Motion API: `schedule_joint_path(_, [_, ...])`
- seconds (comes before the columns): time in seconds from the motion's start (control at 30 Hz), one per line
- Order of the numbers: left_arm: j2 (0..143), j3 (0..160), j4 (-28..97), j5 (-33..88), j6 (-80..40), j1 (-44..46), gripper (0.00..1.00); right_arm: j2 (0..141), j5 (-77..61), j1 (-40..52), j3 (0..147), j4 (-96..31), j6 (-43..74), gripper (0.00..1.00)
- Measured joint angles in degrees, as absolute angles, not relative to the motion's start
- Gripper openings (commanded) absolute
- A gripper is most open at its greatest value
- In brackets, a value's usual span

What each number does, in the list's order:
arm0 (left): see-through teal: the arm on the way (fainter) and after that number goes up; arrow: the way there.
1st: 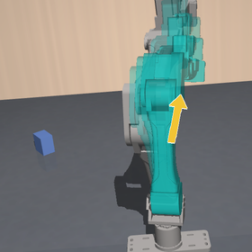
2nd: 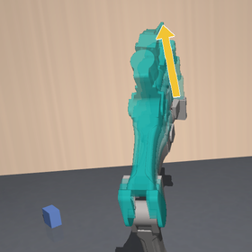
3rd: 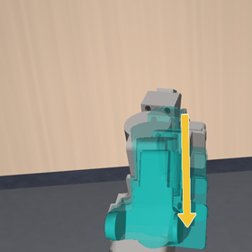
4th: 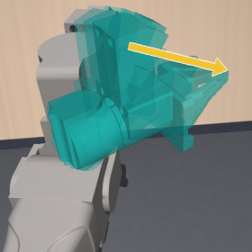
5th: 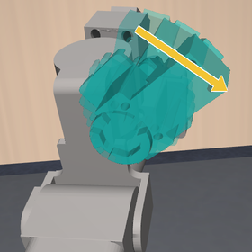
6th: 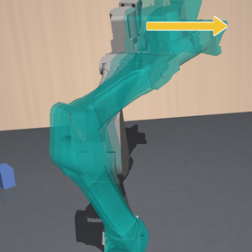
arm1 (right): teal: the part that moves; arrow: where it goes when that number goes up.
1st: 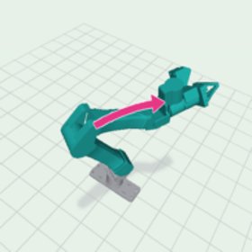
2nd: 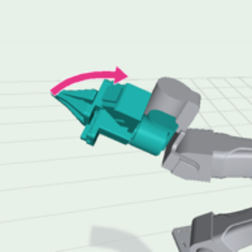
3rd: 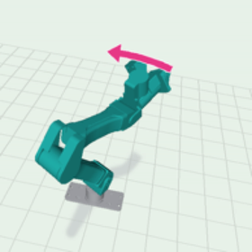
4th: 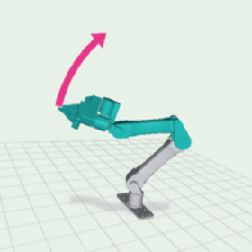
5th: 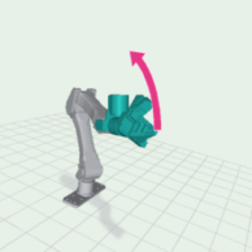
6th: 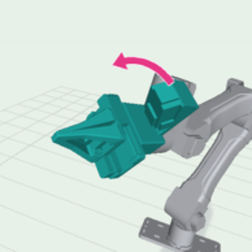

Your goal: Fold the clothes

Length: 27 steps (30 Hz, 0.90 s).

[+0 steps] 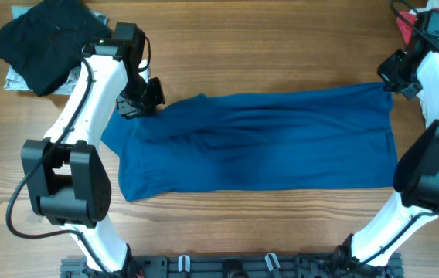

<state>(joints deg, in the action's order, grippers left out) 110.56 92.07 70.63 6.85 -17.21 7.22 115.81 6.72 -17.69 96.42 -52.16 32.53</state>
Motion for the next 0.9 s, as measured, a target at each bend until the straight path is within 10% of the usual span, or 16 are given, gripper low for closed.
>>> schedule_joint_path(0.4, [110.56, 92.07, 71.61, 4.34, -19.66, 1.1, 0.11, 112.53, 7.97, -21.54, 96.36, -60.71, 36.84, 0.04])
schedule_joint_path(0.5, [110.56, 92.01, 68.38, 9.19, -17.12, 1.19, 0.58, 112.53, 6.87, -21.52, 96.36, -60.88, 36.88, 0.04])
schedule_joint_path(0.6, [110.56, 91.98, 63.99, 15.9, -10.94, 3.73, 0.73, 112.53, 5.34, -21.54, 96.36, -61.01, 36.82, 0.04])
schedule_joint_path(0.77, [111.5, 91.98, 64.53, 18.31, -8.36, 6.72, 0.71, 112.53, 4.47, -21.54, 96.36, -61.08, 36.51, 0.04])
schedule_joint_path(0.9, [115.57, 91.98, 65.49, 20.21, -7.9, 7.01, 0.43, 112.53, 4.05, -21.54, 96.36, -61.08, 36.36, 0.04])
